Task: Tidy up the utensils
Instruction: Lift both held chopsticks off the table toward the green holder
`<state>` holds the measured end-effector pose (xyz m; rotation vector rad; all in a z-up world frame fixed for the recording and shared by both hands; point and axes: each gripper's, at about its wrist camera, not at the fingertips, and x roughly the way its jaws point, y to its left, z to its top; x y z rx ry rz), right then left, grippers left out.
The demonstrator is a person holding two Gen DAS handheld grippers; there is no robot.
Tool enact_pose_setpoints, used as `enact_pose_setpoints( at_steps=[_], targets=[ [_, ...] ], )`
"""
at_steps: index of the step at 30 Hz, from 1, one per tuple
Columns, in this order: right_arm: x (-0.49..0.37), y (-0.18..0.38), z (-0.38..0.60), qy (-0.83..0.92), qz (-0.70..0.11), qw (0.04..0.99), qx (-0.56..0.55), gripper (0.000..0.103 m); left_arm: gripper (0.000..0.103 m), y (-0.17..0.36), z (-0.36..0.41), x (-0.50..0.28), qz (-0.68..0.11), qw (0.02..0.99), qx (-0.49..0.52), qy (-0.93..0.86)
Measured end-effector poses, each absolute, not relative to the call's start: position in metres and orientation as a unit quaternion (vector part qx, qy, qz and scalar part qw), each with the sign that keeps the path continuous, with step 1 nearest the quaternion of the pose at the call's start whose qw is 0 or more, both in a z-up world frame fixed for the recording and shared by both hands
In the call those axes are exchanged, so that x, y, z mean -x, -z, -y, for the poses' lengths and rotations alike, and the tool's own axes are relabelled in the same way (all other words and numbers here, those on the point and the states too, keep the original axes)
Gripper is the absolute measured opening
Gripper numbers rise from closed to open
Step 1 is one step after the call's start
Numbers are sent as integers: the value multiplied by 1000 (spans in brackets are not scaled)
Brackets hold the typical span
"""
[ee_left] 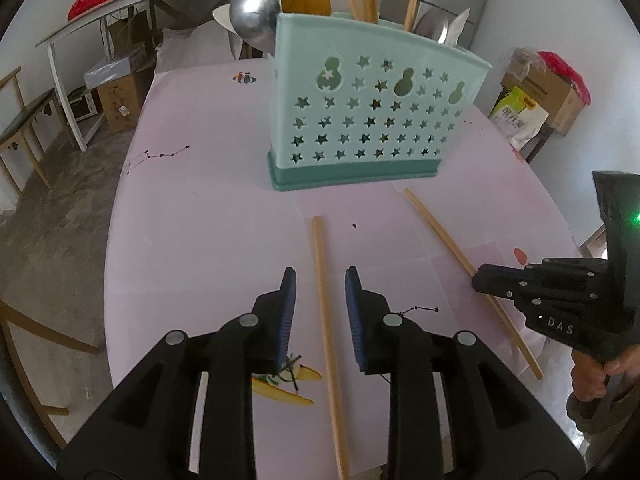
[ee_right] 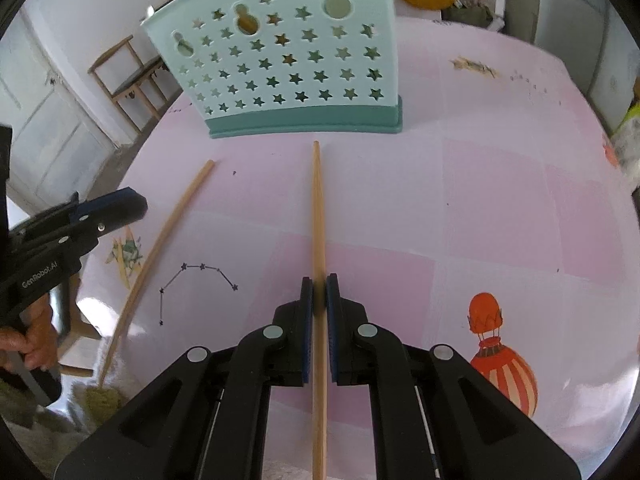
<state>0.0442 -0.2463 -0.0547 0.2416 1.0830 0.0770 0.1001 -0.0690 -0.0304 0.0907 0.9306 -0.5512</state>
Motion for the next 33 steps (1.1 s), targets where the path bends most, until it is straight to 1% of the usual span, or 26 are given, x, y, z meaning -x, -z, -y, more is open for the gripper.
enact_pose_setpoints(
  at_steps=[2, 3, 4, 5, 6, 14, 16, 18, 19, 21, 24, 26, 29, 33],
  targets=[
    [-46, 55, 251, -44, -517, 845, -129, 8, 25, 30, 65, -103, -443, 854, -29, 271],
    [-47, 54, 252, -46, -517, 844, -134, 11, 25, 31, 64, -103, -444, 853, -25, 273],
    [-48, 52, 254, -50, -516, 844, -137, 14, 25, 31, 63, -104, -445, 851, -18, 277],
    [-50, 50, 254, -52, -514, 845, -137, 22, 25, 31, 62, -105, -445, 851, -14, 281],
    [-52, 48, 254, -52, -512, 847, -135, 25, 25, 32, 62, -105, -444, 850, -12, 284],
    [-86, 47, 232, -48, -512, 854, -77, 25, 25, 42, 70, -115, -452, 846, -15, 282],
    [-94, 52, 226, -44, -517, 852, -62, 24, 25, 45, 73, -120, -460, 845, -27, 273],
    [-97, 52, 220, -32, -517, 854, -38, 15, 25, 49, 81, -125, -468, 843, -47, 262],
    [-98, 51, 219, -28, -517, 855, -33, 13, 25, 51, 84, -126, -469, 842, -56, 260],
    [-99, 50, 219, -25, -517, 855, -31, 7, 25, 53, 90, -127, -469, 843, -70, 255],
    [-99, 49, 220, -25, -517, 855, -38, 7, 25, 62, 99, -131, -482, 837, -93, 244],
    [-98, 49, 220, -22, -516, 855, -40, 7, 24, 63, 102, -131, -474, 841, -105, 238],
    [-100, 50, 223, -21, -514, 856, -48, 7, 19, 63, 108, -132, -469, 845, -124, 227],
    [-100, 49, 230, -20, -510, 858, -61, 7, 6, 63, 111, -136, -466, 849, -131, 212]
  ],
)
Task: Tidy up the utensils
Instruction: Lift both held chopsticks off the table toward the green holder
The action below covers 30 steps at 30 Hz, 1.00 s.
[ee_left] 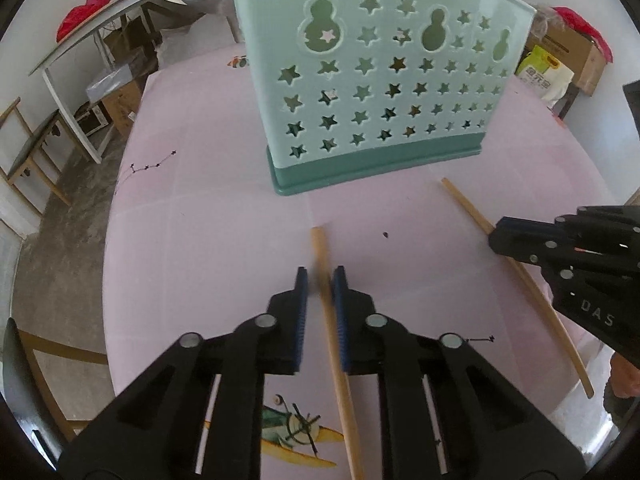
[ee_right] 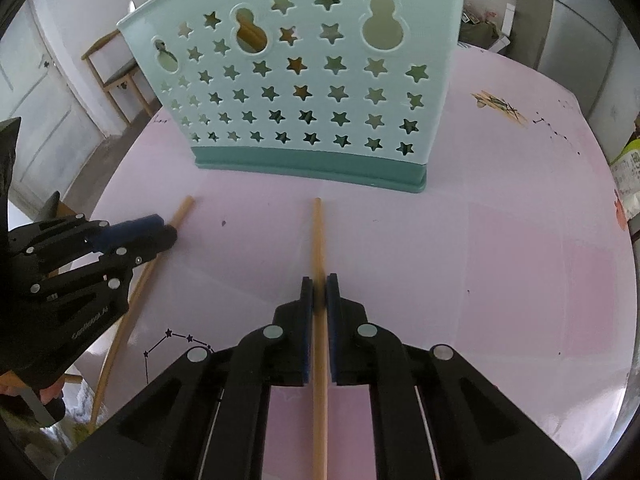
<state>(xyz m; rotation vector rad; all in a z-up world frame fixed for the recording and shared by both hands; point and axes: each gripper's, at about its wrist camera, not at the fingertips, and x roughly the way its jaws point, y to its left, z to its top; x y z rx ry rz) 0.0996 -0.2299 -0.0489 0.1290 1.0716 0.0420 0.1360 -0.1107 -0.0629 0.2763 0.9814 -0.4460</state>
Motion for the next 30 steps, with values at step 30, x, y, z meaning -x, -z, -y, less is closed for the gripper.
enact_pose_setpoints(
  at_steps=[30],
  targets=[
    [-71, -22, 275, 9, -415, 900, -132, 7, 5, 44, 105, -123, -435, 869, -98, 214]
  ],
)
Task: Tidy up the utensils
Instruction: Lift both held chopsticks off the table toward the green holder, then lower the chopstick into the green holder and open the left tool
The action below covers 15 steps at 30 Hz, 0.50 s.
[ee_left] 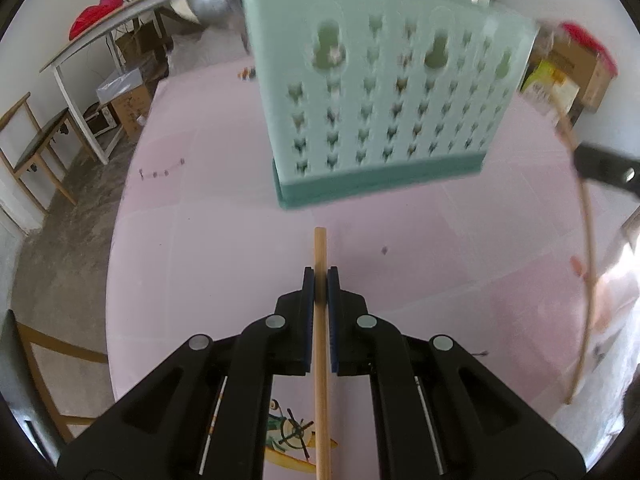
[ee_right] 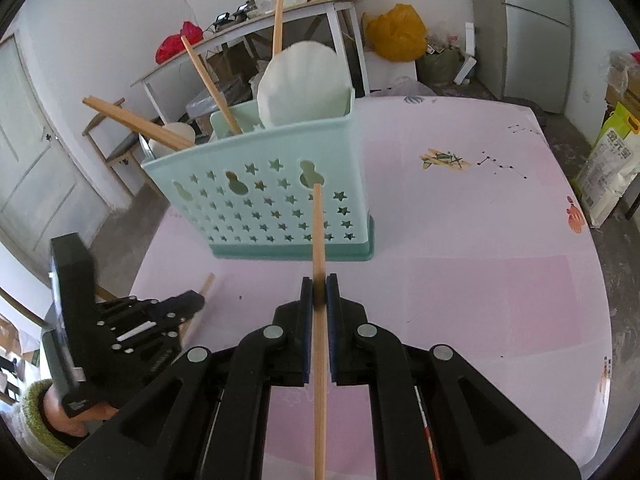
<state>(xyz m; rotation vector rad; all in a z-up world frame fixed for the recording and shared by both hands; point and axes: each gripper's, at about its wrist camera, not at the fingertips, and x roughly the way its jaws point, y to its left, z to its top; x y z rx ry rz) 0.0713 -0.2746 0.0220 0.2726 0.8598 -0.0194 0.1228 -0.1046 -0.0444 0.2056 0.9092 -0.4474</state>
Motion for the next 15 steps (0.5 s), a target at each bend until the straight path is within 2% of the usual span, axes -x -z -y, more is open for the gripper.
enact_pose_setpoints(
  at_steps=[6, 15],
  targets=[
    [-64, -31, 279, 21, -403, 905, -138, 7, 5, -36, 59, -96, -343, 895, 8, 284],
    [-52, -35, 286, 35, -380, 910, -160, 7, 5, -144, 17, -85, -209, 906, 108, 353]
  ],
)
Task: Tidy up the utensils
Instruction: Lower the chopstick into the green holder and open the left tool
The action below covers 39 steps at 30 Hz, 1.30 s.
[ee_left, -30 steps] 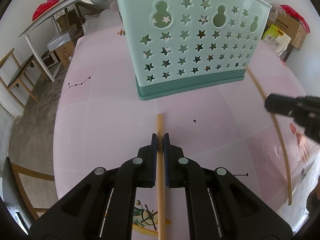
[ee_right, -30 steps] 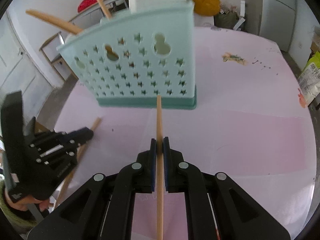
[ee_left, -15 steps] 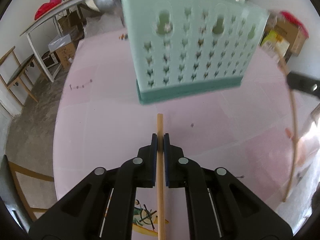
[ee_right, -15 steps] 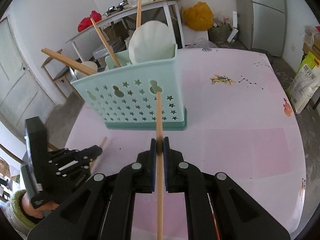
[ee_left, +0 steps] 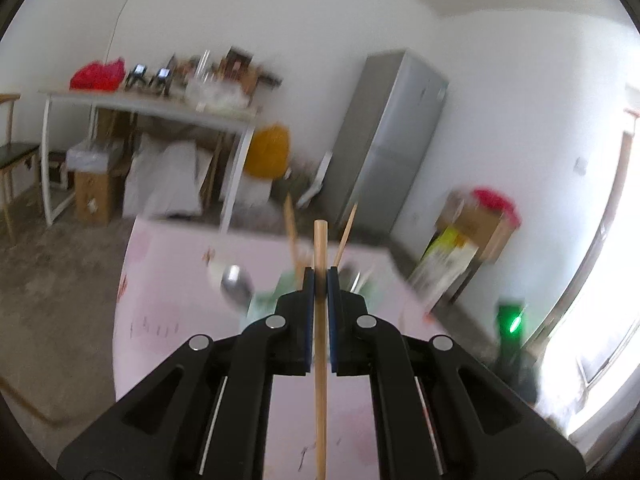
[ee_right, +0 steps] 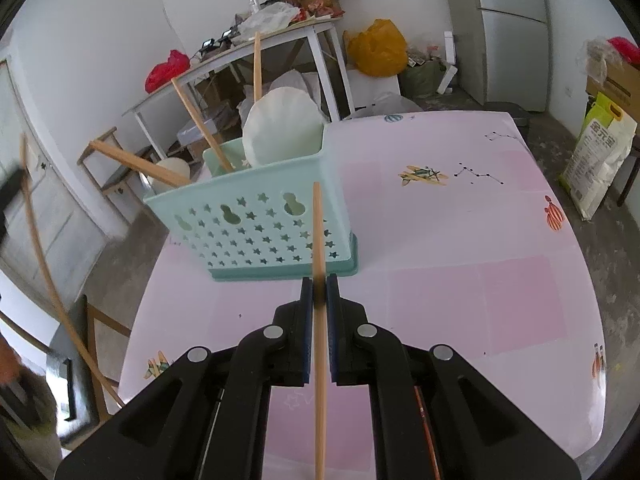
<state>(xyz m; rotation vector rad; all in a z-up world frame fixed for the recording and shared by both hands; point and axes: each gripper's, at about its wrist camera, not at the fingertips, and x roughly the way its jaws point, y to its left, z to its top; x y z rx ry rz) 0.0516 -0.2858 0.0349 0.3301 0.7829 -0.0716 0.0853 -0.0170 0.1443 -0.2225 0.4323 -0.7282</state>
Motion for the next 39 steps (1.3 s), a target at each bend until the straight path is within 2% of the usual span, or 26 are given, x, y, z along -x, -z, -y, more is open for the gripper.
enact_pose_setpoints(
  at_steps=[7, 12, 21, 39],
  targets=[
    [-50, -34, 290, 30, -372, 912, -172, 7, 5, -212, 39, -100, -102, 918, 122, 362],
    [-49, -35, 294, 26, -365, 913, -180, 7, 5, -225, 72, -128, -48, 937, 125, 323],
    [-47, -36, 303, 27, -360, 913, -189, 7, 5, -179, 121, -175, -68, 958, 129, 248],
    [-42, -35, 312, 30, -358, 913, -193, 7, 5, -146, 135, -171, -81, 957, 137, 243]
  ],
)
